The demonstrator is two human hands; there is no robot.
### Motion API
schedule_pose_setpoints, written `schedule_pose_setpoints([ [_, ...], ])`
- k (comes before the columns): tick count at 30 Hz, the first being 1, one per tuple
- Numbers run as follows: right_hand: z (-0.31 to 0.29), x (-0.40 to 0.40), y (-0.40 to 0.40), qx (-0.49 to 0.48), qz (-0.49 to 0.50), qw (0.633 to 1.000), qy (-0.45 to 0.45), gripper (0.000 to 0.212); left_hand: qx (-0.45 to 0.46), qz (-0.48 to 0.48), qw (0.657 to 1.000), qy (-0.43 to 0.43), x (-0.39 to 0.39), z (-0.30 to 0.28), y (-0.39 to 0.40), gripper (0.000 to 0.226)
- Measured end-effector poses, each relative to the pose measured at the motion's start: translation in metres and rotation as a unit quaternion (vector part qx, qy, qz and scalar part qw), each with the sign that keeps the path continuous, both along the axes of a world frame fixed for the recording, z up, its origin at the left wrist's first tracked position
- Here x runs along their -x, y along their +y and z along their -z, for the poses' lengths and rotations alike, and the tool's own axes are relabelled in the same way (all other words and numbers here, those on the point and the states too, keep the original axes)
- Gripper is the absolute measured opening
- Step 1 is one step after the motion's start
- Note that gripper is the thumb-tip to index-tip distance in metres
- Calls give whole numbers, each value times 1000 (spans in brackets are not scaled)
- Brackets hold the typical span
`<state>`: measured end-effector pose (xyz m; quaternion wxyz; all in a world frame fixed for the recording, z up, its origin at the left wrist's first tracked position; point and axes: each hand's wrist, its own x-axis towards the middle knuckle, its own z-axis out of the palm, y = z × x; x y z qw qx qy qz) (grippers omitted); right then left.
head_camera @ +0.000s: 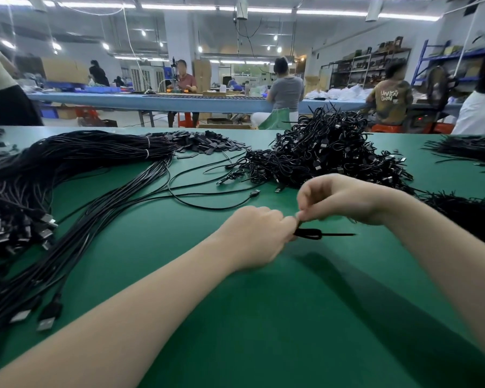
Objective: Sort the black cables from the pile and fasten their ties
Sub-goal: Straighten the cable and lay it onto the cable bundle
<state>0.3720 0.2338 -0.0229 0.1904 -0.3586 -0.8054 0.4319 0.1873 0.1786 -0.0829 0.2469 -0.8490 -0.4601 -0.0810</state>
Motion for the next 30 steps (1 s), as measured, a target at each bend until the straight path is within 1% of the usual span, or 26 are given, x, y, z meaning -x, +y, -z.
schedule_pose_setpoints([
  [1,2,-7,2,91,0,995,30,24,-2,41,999,-32,-1,-2,-3,25],
  [2,6,-12,4,177,-2,982,72,22,2,76,994,-72,-3,-3,-5,23],
  [3,12,-14,6,242,-6,963,114,22,13,103,987,-120,-5,-3,-7,21],
  [4,18,-14,6,281,-9,949,144,23,32,118,978,-169,-6,-1,-9,21],
  [5,23,-11,6,299,-8,940,163,23,56,123,966,-220,-7,0,-10,22],
  [7,30,0,3,306,12,931,200,23,88,113,934,-326,-6,3,-10,27],
  [9,33,17,0,289,58,924,242,19,98,85,890,-437,-3,5,-6,32],
  [11,40,37,-1,268,129,911,287,18,102,34,841,-530,-4,7,0,28],
  [14,53,58,-6,260,221,874,346,22,139,-35,772,-619,-5,11,10,13],
  [15,55,60,-8,257,236,864,363,25,154,-43,757,-634,-4,12,12,12],
  [17,58,59,-11,246,241,858,381,25,166,-36,748,-641,-3,14,15,11],
  [20,60,57,-13,221,219,874,374,13,173,-30,720,-671,-1,16,17,21],
  [22,62,58,-14,195,215,887,360,11,181,-38,705,-685,1,15,18,23],
  [26,66,60,-15,145,207,909,333,3,186,-45,703,-685,4,16,21,23],
  [30,67,61,-15,129,232,905,331,3,184,-46,704,-685,2,17,21,21],
])
